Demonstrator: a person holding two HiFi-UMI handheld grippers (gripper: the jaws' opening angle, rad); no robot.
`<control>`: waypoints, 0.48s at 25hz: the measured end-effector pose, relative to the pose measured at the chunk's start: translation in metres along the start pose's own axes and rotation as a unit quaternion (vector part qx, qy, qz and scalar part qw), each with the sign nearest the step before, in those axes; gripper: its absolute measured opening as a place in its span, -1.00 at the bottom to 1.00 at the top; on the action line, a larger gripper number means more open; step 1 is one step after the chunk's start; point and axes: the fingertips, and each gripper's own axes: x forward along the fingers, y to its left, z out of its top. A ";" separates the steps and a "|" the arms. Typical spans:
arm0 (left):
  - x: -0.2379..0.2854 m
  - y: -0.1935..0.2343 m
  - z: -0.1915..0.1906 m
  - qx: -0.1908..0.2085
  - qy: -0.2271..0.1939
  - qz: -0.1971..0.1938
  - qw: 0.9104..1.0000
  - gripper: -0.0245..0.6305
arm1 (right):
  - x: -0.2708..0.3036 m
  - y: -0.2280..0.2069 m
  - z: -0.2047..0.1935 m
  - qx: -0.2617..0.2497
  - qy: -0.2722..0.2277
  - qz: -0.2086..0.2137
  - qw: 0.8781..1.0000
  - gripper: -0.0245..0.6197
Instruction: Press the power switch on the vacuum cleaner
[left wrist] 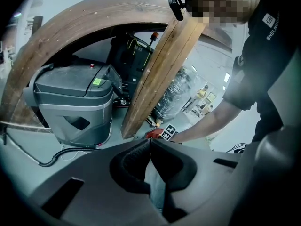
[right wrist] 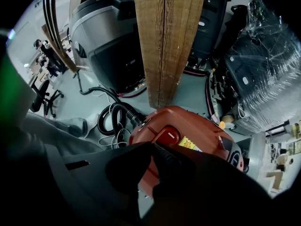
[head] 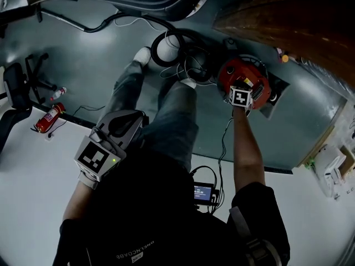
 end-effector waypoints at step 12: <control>-0.010 -0.001 0.004 -0.004 -0.017 0.003 1.000 -0.88 | -0.012 0.006 0.009 -0.005 0.001 0.001 1.000 -0.84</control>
